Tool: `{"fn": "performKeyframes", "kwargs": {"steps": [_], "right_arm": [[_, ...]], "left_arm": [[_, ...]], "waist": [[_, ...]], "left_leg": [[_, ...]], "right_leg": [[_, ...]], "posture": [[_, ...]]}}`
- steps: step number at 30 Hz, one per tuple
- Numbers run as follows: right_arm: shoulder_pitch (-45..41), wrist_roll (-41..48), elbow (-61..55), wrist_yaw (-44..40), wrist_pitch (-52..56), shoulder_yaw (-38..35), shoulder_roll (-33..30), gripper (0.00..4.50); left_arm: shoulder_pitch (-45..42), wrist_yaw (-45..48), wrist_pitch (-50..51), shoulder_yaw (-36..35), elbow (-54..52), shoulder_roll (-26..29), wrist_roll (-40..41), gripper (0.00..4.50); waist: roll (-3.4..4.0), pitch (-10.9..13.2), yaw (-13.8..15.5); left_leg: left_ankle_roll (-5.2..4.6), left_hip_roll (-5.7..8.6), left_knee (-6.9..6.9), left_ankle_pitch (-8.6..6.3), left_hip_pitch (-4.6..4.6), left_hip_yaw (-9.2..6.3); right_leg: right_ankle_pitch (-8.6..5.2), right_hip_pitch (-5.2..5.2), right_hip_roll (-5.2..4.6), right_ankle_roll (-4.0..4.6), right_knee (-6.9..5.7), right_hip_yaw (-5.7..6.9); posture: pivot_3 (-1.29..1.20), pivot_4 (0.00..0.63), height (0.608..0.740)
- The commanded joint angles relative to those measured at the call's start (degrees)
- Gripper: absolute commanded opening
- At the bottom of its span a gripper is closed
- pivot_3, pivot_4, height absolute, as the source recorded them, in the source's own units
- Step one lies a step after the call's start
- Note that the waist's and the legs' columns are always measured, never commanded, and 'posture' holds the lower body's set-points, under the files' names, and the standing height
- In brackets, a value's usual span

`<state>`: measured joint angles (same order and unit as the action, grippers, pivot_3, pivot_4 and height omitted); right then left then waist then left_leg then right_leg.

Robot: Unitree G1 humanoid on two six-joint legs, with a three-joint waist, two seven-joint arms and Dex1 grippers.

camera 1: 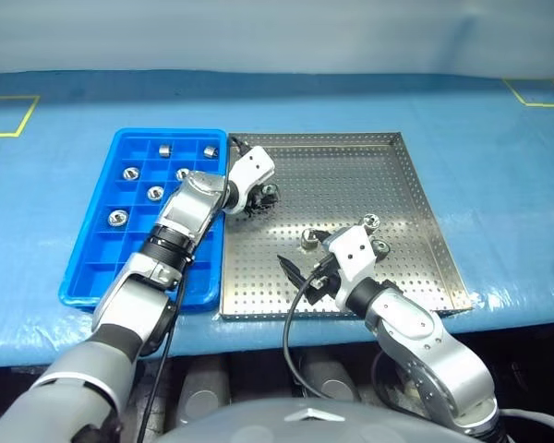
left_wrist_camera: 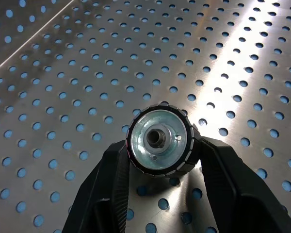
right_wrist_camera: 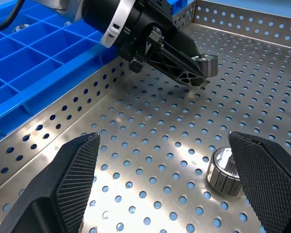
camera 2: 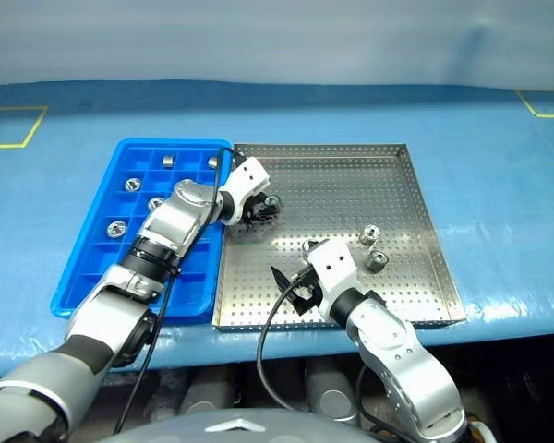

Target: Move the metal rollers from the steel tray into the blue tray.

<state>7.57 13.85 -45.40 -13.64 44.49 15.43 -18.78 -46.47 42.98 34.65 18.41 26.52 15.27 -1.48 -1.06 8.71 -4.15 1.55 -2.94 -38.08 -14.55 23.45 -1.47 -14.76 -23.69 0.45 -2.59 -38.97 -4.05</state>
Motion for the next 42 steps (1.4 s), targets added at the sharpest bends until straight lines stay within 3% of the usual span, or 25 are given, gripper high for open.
{"fn": "performKeyframes", "kwargs": {"steps": [1, 8, 13, 19, 24, 34, 42], "right_arm": [[-0.7, 0.1, -0.8, -0.4, -0.8, 0.0, 0.1, 4.50], [0.2, -0.2, -1.5, 0.2, -0.5, 0.0, 0.2, 4.50], [0.1, 0.3, -1.1, -0.2, -0.6, 0.4, 0.3, 4.50], [-6.9, 0.6, 3.9, -3.7, -1.9, 3.9, 1.4, 4.50], [-13.4, 0.4, 8.9, -8.3, -3.5, 7.3, 1.5, 4.50], [-19.1, 0.7, 14.7, -13.9, -6.3, 10.6, 3.4, 4.50], [-20.0, 0.5, 16.2, -15.5, -7.1, 11.0, 4.1, 4.50]], "left_arm": [[0.5, -1.1, 0.3, -1.8, -3.9, 0.3, 0.4, 1.89], [5.8, -8.7, 4.2, -10.2, -16.6, 1.2, 2.6, 1.89], [13.0, -12.5, 12.8, -18.0, -34.4, 3.7, 5.7, 1.89], [24.7, -17.0, 21.2, -26.6, -53.4, 6.8, 7.8, 1.89], [33.9, -21.2, 26.2, -32.9, -65.6, 5.7, 9.0, 1.89], [48.7, -27.3, 35.6, -41.3, -79.6, 2.4, 9.4, 1.89], [53.4, -29.1, 40.5, -42.1, -79.9, 1.9, 9.1, 1.89]], "waist": [[0.00, 0.0, 0.1], [0.01, 0.0, 0.0], [0.03, 0.0, 0.2], [0.01, 0.0, 1.5], [-0.01, 0.0, 4.0], [-0.03, 0.0, 8.5], [-0.05, 0.0, 10.2]], "left_leg": [[0.00, 0.00, -0.01, 0.00, 0.00, 0.00], [0.00, -0.03, 0.01, 0.00, 0.01, 0.00], [0.01, -0.04, 0.01, 0.00, 0.00, -0.01], [0.05, -0.04, 0.02, 0.03, -0.16, -0.06], [0.06, -0.04, 0.05, 0.04, -0.29, -0.09], [0.07, -0.03, 0.05, 0.05, -0.32, -0.10], [0.12, -0.05, 0.09, 0.08, -0.43, -0.16]], "right_leg": [[0.00, 0.00, 0.00, 0.00, 0.00, 0.00], [0.00, -0.02, 0.01, 0.01, -0.01, 0.00], [0.00, -0.02, -0.01, 0.01, -0.03, -0.01], [0.00, 0.12, -0.02, 0.01, -0.08, 0.05], [0.00, 0.25, -0.02, 0.01, -0.08, 0.09], [0.01, 0.29, -0.05, 0.03, -0.06, 0.13], [0.02, 0.38, -0.03, 0.11, -0.06, 0.20]], "posture": [[-0.07, 0.150, 0.740], [-0.08, 0.150, 0.740], [-0.03, 0.150, 0.740], [0.12, 0.150, 0.740], [0.19, 0.150, 0.740], [0.32, 0.150, 0.740], [0.35, 0.150, 0.740]]}}
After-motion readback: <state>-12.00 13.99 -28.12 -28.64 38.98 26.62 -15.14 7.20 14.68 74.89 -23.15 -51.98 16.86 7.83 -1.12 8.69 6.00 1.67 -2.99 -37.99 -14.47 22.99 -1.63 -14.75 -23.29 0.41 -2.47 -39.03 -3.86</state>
